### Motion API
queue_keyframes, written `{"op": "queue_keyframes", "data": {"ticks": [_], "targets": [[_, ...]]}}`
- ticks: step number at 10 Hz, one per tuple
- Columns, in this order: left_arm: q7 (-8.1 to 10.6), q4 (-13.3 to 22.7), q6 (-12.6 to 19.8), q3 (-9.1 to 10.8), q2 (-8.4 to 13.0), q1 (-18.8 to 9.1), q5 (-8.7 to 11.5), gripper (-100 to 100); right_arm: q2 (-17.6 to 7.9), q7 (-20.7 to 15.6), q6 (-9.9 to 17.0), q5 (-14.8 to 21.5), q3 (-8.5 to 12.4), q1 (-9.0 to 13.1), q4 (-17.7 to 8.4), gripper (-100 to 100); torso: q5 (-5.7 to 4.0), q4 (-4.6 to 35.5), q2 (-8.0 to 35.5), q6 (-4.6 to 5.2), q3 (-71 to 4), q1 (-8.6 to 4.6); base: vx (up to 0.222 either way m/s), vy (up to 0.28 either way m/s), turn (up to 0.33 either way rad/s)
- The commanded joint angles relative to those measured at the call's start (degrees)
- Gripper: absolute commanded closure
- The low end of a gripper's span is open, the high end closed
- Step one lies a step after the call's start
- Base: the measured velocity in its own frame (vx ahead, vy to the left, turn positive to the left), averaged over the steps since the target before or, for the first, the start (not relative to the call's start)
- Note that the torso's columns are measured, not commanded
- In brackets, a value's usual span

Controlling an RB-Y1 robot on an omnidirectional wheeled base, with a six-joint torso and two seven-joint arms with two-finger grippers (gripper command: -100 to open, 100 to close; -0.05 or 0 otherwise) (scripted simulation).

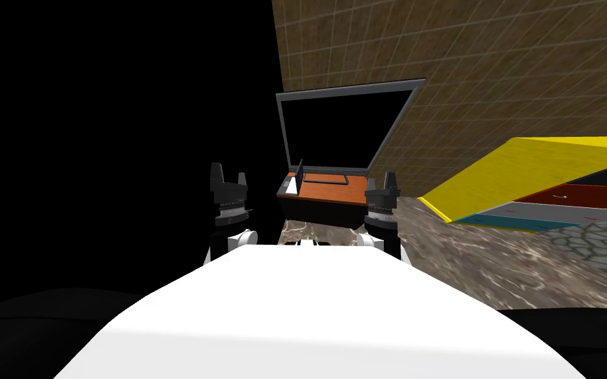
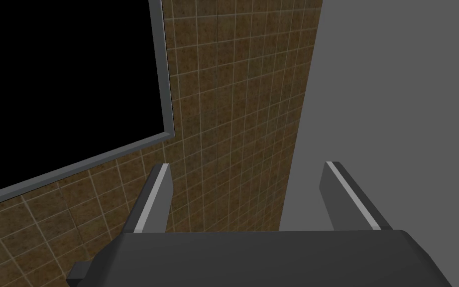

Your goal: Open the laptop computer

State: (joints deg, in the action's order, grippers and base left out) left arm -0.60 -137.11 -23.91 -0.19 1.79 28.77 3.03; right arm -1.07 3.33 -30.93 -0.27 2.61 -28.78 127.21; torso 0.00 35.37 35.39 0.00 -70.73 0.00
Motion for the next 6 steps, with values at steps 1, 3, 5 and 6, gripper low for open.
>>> {"op": "queue_keyframes", "data": {"ticks": [1,3,5,6], "targets": [[-0.26,0.56,0.63,0.01,1.97,-0.10,-0.37,-100,0.00,0.00,0.00,0.00,0.00,0.00,0.00,0,0.00,4.23,4.23,0.00,-8.46,0.00,0.030,-0.016,-0.018],[-0.83,1.80,2.03,0.02,4.08,-0.33,-1.19,-100,0.01,0.00,0.01,0.00,-0.01,-0.01,-0.03,0,-0.02,6.65,6.60,0.00,-13.59,-0.08,0.049,-0.046,-0.024],[-1.59,3.45,3.89,0.03,5.60,-0.64,-2.27,-100,0.01,0.00,0.01,0.00,-0.01,-0.02,-0.03,0,-0.03,6.86,6.76,0.00,-13.91,-0.11,0.092,-0.083,-0.039],[-1.87,4.05,4.56,0.04,6.06,-0.74,-2.67,-100,0.01,0.00,0.00,0.00,-0.01,-0.02,-0.03,0,-0.03,6.88,6.78,0.00,-13.91,-0.09,0.105,-0.065,-0.018]]}}
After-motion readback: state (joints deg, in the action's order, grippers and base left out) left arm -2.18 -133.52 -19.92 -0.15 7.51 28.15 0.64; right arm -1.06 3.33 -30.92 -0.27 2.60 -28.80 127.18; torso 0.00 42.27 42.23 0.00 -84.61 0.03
